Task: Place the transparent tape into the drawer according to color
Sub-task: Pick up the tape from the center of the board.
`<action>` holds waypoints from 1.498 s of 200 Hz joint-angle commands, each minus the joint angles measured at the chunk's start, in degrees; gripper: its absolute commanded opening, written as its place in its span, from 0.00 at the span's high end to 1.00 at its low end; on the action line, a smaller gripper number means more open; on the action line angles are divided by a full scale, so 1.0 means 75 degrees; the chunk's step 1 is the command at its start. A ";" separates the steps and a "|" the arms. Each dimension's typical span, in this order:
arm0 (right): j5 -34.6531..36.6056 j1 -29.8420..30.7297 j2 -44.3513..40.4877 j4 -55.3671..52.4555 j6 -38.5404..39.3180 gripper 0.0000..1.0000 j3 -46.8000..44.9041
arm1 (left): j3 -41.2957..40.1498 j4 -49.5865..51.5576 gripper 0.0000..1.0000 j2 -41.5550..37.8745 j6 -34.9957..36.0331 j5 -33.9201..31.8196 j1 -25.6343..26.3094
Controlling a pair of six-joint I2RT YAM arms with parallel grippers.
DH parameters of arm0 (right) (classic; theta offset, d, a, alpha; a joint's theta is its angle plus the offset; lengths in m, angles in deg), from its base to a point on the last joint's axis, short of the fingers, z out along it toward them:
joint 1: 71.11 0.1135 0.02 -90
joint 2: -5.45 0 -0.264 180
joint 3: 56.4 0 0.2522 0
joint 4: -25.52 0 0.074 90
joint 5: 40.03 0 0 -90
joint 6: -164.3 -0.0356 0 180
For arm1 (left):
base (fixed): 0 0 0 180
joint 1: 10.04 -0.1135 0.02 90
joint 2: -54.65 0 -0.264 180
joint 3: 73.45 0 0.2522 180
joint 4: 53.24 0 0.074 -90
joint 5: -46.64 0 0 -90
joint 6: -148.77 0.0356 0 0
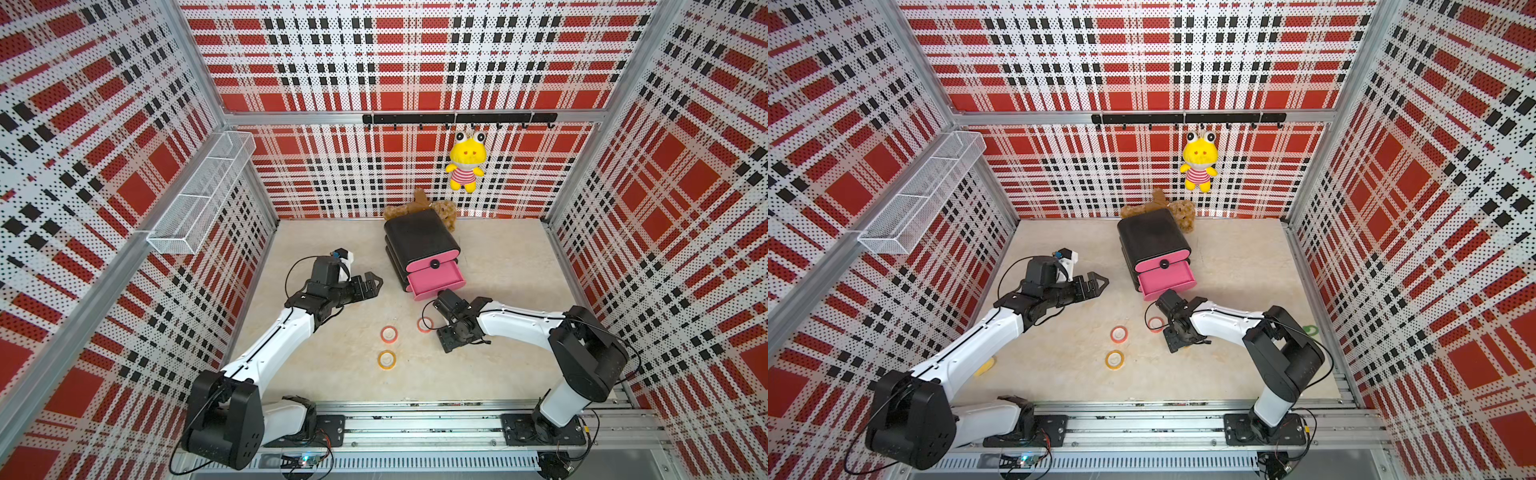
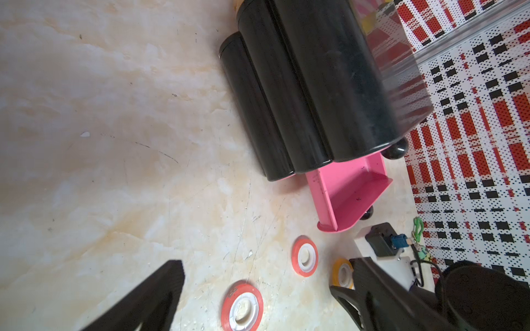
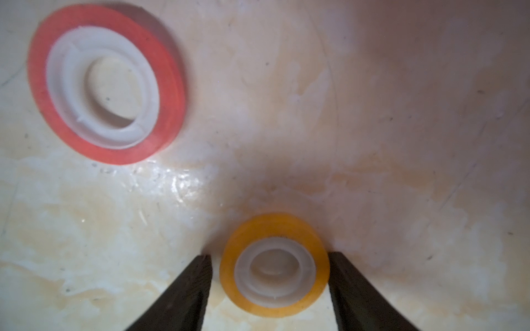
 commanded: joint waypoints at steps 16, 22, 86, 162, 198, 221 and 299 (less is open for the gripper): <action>-0.0137 0.0070 0.0075 -0.0133 -0.0095 0.30 -0.0306 | 0.0094 -0.0161 0.01 -0.0004 0.0104 0.0118 -0.0057; -0.0141 0.0070 0.0075 -0.0133 -0.0095 0.31 -0.0309 | 0.0089 -0.0161 0.01 -0.0003 0.0099 0.0118 -0.0052; -0.0203 0.0070 0.0169 -0.0080 -0.0083 0.44 -0.0333 | 0.0196 -0.0114 0.01 -0.0002 0.0080 0.0118 -0.0053; 0.0021 0.0070 -0.0347 -0.0353 -0.0177 0.46 -0.0124 | 0.0316 -0.0106 0.01 0.0010 0.0046 0.0142 -0.0056; 0.0086 0.0070 -0.0615 -0.0551 -0.0223 0.48 -0.0075 | 0.0351 -0.0097 0.01 -0.0027 0.0026 0.0154 -0.0060; 0.0072 0.0070 -0.0831 -0.0675 -0.0270 0.48 -0.0065 | 0.0374 -0.0091 0.01 -0.0061 0.0023 0.0165 -0.0053; 0.0132 0.0070 -0.1695 -0.1422 -0.0397 0.48 0.0198 | 0.0486 -0.0091 0.01 0.0017 -0.0001 0.0142 0.0027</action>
